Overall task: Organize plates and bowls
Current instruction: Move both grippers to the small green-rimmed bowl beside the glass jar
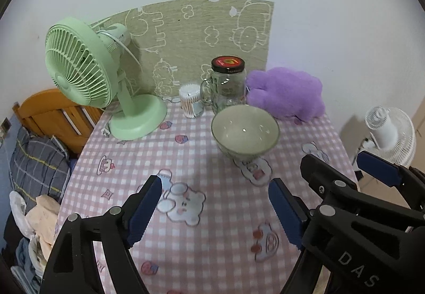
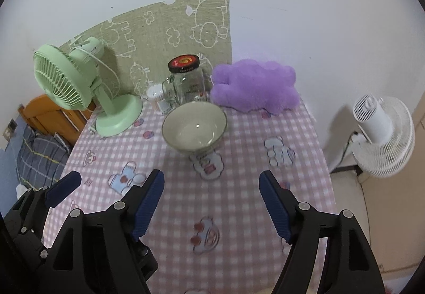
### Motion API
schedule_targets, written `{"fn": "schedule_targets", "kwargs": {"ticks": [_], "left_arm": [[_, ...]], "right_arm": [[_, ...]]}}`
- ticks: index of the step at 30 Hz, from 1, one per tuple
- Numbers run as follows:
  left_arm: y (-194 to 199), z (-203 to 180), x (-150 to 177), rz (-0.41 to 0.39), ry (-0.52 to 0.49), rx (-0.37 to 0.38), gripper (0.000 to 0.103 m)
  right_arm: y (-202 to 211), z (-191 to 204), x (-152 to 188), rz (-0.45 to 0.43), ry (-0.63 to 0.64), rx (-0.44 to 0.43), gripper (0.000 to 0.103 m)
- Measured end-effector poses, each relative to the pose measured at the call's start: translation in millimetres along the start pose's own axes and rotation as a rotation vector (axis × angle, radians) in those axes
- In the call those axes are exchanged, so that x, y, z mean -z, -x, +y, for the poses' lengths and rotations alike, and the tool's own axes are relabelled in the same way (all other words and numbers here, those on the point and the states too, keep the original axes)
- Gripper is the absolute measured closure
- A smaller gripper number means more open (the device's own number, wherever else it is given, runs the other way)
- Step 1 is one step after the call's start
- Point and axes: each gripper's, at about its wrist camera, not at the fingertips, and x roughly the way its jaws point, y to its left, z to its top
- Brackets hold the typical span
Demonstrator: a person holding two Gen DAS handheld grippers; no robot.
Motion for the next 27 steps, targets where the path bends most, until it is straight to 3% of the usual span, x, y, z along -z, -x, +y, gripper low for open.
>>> {"fn": "schedule_targets", "kwargs": {"ticks": [5,27], "left_arm": [[-20,-7,-19,-0.006,-0.010,-0.041,0.020],[-132,-10,-66,0.054,0.059,-0.153,0.030]], "right_arm": [[-24,-9,-20,-0.010,-0.008,-0.042,0.026],[-146,-13,-78,0.032,-0.015,-0.024,0.023]]}}
